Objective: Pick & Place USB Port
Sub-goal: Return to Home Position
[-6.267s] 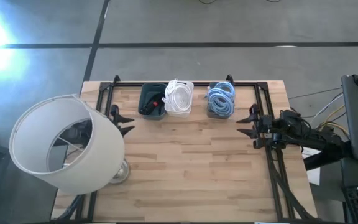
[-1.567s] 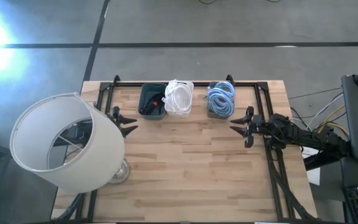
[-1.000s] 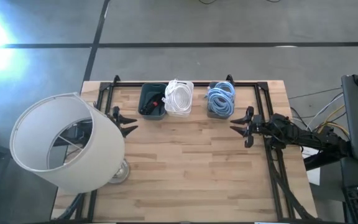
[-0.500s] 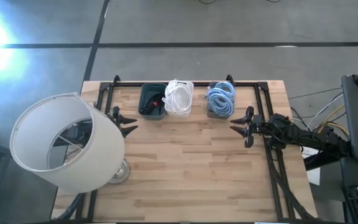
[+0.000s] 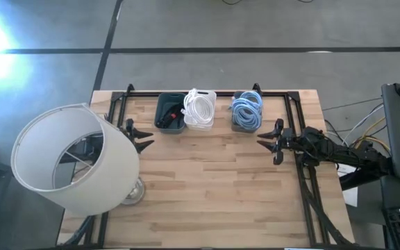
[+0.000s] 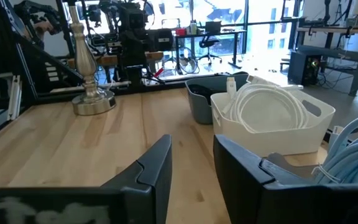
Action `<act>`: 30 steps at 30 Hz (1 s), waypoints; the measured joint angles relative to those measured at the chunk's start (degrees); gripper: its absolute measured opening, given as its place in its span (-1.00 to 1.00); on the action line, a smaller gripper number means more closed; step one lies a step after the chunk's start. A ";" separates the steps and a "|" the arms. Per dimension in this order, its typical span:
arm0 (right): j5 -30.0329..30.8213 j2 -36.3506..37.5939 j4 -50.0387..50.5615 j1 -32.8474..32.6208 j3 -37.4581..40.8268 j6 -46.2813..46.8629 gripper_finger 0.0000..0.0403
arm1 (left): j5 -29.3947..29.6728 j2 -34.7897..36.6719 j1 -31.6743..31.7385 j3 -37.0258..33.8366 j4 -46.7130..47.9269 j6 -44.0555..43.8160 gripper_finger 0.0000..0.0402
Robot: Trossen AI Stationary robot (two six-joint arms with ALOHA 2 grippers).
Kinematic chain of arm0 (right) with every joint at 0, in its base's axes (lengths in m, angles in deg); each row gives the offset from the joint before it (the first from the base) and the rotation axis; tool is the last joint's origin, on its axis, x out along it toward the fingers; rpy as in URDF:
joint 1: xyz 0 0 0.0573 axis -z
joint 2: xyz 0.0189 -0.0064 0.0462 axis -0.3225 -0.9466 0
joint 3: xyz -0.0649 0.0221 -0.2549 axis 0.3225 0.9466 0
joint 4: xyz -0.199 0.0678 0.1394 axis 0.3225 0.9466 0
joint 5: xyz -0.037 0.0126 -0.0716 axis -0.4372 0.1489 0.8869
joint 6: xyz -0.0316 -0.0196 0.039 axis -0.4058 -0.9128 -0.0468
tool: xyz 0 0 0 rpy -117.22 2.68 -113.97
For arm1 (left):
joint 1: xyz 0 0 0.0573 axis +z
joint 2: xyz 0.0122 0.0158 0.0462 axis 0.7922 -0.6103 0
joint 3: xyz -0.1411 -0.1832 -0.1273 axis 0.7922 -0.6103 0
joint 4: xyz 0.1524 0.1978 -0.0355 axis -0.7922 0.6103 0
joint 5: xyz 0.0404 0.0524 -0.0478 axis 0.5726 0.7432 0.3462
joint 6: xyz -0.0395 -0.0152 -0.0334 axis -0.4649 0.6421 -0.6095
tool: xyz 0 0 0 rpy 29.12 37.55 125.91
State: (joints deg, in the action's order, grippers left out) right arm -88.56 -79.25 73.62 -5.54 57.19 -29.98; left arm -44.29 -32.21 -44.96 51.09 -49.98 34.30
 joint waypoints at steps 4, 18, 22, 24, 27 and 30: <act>0.00 0.00 0.00 0.01 0.00 0.02 -0.43 | 0.00 0.00 -0.01 0.00 0.00 0.00 -0.30; -0.01 0.00 0.00 0.00 0.00 0.00 -0.35 | 0.00 0.02 0.01 0.00 0.00 0.00 -0.30; -0.01 0.00 0.00 0.00 0.00 0.10 -0.38 | 0.00 0.00 0.01 0.00 0.01 0.01 -0.30; 0.01 0.00 0.00 0.01 0.00 0.11 -0.40 | 0.00 0.00 0.01 0.00 0.00 0.02 -0.30; -0.01 0.00 0.00 -0.01 0.00 0.07 -0.42 | 0.00 0.00 0.01 0.01 0.01 0.01 -0.30; -0.01 0.00 0.00 0.01 0.00 0.09 -0.44 | 0.00 0.00 0.00 0.00 0.02 0.00 -0.30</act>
State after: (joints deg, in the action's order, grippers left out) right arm -88.57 -79.25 73.62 -5.54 57.19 -29.89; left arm -44.29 -32.21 -44.96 51.09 -49.96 34.30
